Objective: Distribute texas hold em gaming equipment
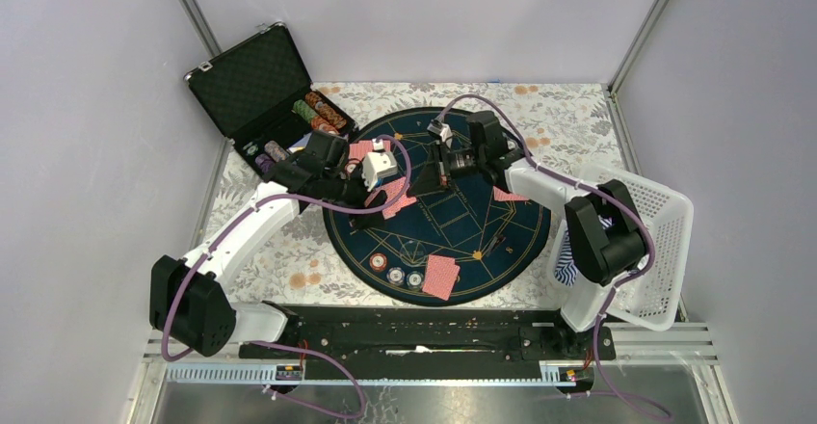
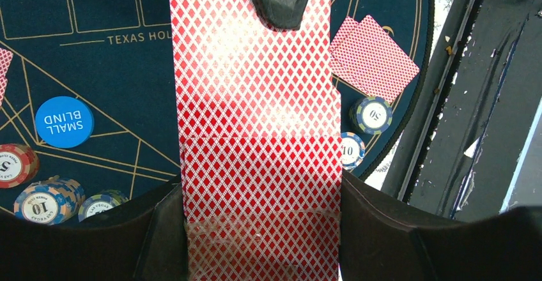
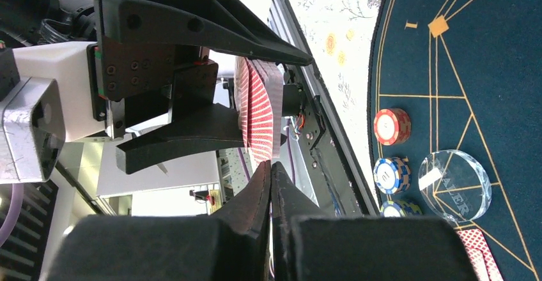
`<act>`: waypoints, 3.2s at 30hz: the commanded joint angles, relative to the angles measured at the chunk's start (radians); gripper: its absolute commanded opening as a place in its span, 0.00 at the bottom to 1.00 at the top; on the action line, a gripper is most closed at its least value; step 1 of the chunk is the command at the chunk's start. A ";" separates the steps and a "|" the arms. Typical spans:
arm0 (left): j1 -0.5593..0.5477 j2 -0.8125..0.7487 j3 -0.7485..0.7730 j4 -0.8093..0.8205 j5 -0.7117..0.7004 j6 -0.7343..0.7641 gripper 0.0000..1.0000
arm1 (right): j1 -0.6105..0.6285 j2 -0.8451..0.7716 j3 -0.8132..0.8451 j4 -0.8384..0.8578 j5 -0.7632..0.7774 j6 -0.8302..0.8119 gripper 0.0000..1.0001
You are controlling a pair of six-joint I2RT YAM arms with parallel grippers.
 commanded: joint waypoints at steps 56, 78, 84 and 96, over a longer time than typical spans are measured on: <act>0.026 -0.058 0.013 0.054 0.064 -0.003 0.00 | 0.028 0.749 1.197 -0.846 1.246 -0.997 0.00; 0.026 -0.051 0.011 0.054 0.070 -0.003 0.00 | 0.094 0.821 1.249 -0.860 1.060 -0.822 0.09; 0.026 -0.052 0.008 0.054 0.069 -0.003 0.00 | 0.101 0.817 1.244 -0.859 1.009 -0.800 0.10; 0.026 -0.051 0.005 0.053 0.067 -0.003 0.00 | 0.107 0.838 1.251 -0.845 0.955 -0.732 0.19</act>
